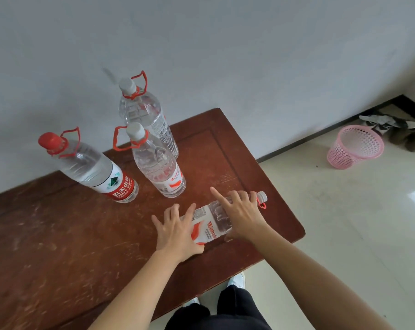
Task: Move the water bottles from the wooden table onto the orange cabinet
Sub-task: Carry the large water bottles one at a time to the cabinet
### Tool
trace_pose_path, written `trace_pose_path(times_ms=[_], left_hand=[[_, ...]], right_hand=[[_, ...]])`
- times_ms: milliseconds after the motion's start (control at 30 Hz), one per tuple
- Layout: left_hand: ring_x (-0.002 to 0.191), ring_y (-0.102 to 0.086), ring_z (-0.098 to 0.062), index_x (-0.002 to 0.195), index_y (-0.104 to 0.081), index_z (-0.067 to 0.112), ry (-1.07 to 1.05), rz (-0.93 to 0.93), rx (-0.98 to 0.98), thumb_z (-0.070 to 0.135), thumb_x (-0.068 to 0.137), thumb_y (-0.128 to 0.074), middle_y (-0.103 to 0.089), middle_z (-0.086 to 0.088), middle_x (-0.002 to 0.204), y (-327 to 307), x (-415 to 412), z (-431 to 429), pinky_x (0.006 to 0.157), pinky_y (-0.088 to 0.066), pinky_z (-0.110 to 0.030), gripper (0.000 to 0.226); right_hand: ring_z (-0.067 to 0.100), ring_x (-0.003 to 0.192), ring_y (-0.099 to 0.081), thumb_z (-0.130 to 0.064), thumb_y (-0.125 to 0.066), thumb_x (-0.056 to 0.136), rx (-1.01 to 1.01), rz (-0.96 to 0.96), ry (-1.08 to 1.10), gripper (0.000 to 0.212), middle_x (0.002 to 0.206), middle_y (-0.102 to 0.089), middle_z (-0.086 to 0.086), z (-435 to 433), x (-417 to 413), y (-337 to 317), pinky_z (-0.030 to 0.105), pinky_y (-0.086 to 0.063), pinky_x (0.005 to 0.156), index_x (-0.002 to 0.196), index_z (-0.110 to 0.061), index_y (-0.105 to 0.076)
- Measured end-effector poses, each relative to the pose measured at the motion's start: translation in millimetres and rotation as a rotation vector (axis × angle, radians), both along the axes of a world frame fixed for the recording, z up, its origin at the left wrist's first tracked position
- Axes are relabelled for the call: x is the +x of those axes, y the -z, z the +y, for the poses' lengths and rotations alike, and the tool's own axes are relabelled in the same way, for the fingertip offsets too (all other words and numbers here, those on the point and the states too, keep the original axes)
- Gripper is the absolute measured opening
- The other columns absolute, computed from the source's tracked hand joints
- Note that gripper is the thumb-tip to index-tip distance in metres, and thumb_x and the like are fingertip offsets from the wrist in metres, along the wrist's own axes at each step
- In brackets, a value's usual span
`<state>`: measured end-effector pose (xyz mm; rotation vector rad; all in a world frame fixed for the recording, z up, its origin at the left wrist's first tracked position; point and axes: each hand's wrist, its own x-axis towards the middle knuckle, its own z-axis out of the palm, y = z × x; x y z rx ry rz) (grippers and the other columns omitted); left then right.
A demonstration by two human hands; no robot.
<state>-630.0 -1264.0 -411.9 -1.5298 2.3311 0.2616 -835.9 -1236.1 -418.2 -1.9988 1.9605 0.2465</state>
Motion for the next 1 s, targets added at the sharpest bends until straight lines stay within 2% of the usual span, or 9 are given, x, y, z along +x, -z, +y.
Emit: trace_pose_path(times_ms=[100, 167, 233, 300, 433, 500, 600, 733, 1000], left_hand=[[0.151, 0.012, -0.044, 0.152, 0.026, 0.034, -0.005, -0.022, 0.008, 0.082, 0.061, -0.067, 0.026, -0.017, 0.161, 1, -4, -4, 0.111, -0.01, -0.075, 0.138], [0.151, 0.011, -0.046, 0.148, 0.033, 0.036, -0.009, -0.017, 0.041, 0.08, 0.061, -0.069, 0.033, -0.017, 0.159, 1, -4, -7, 0.113, -0.016, -0.072, 0.141], [0.15, -0.016, -0.045, 0.146, 0.034, 0.038, -0.017, 0.008, 0.09, 0.076, 0.063, -0.073, 0.022, -0.015, 0.164, 1, -2, -9, 0.113, -0.032, -0.062, 0.141], [0.14, -0.041, -0.039, 0.146, 0.033, 0.04, -0.002, 0.04, 0.106, 0.073, 0.066, -0.073, -0.004, -0.013, 0.167, 1, 0, -8, 0.107, -0.042, -0.053, 0.137], [0.123, -0.054, -0.03, 0.148, 0.03, 0.041, 0.086, 0.079, 0.043, 0.071, 0.069, -0.071, -0.049, -0.006, 0.141, 0, 5, 2, 0.097, -0.047, -0.049, 0.132], [0.117, -0.055, -0.029, 0.151, 0.025, 0.041, 0.143, 0.09, 0.013, 0.068, 0.067, -0.073, -0.052, -0.004, 0.134, 1, 10, 7, 0.093, -0.047, -0.047, 0.131], [0.113, -0.054, -0.026, 0.155, -0.001, 0.039, 0.308, 0.106, -0.032, 0.063, 0.065, -0.075, -0.051, 0.001, 0.131, 4, 26, 15, 0.088, -0.044, -0.043, 0.119], [0.096, -0.059, -0.029, 0.145, -0.03, 0.035, 0.558, 0.207, -0.145, 0.054, 0.057, -0.078, -0.059, 0.001, 0.114, 16, 47, 24, 0.079, -0.042, -0.041, 0.102], [0.084, -0.059, -0.028, 0.136, -0.05, 0.03, 0.865, 0.304, -0.202, 0.056, 0.065, -0.073, -0.062, 0.0, 0.103, 20, 90, 49, 0.073, -0.04, -0.04, 0.08]], right_hand=[[0.045, 0.153, -0.01, -0.058, -0.083, 0.074, -0.016, -0.049, 0.033, 0.136, 0.169, 0.002, 0.013, -4, 1, 5, 0.07, -0.007, 0.118, 0.148, -0.047, 0.03], [0.044, 0.153, -0.013, -0.051, -0.085, 0.076, -0.016, -0.064, 0.045, 0.132, 0.17, 0.002, 0.01, -6, 1, 6, 0.07, -0.009, 0.118, 0.151, -0.048, 0.025], [0.04, 0.15, -0.023, -0.046, -0.085, 0.078, -0.016, -0.061, 0.046, 0.128, 0.168, -0.015, 0.007, -5, 2, 5, 0.068, -0.014, 0.119, 0.155, -0.046, 0.017], [0.036, 0.146, -0.031, -0.045, -0.084, 0.079, -0.035, -0.047, 0.049, 0.123, 0.162, -0.031, 0.005, -3, 2, 3, 0.065, -0.019, 0.119, 0.156, -0.046, 0.012], [0.032, 0.141, -0.036, -0.046, -0.081, 0.082, -0.056, -0.028, 0.108, 0.11, 0.152, -0.043, 0.002, 14, 10, 0, 0.062, -0.024, 0.118, 0.158, -0.045, -0.002], [0.032, 0.14, -0.037, -0.044, -0.079, 0.083, -0.071, -0.021, 0.179, 0.101, 0.149, -0.043, 0.0, 34, 18, 1, 0.061, -0.025, 0.117, 0.156, -0.046, -0.01], [0.033, 0.136, -0.038, -0.041, -0.079, 0.083, -0.084, 0.0, 0.348, 0.088, 0.144, -0.045, -0.001, 75, 46, 3, 0.063, -0.024, 0.116, 0.151, -0.045, -0.022], [0.033, 0.121, -0.048, -0.029, -0.088, 0.065, -0.195, -0.001, 0.614, 0.086, 0.125, -0.054, -0.004, 128, 95, 15, 0.063, -0.036, 0.108, 0.137, -0.043, -0.043], [0.034, 0.115, -0.053, -0.022, -0.086, 0.056, -0.258, 0.057, 0.857, 0.09, 0.125, -0.057, -0.003, 199, 176, 26, 0.061, -0.041, 0.103, 0.134, -0.043, -0.046]])
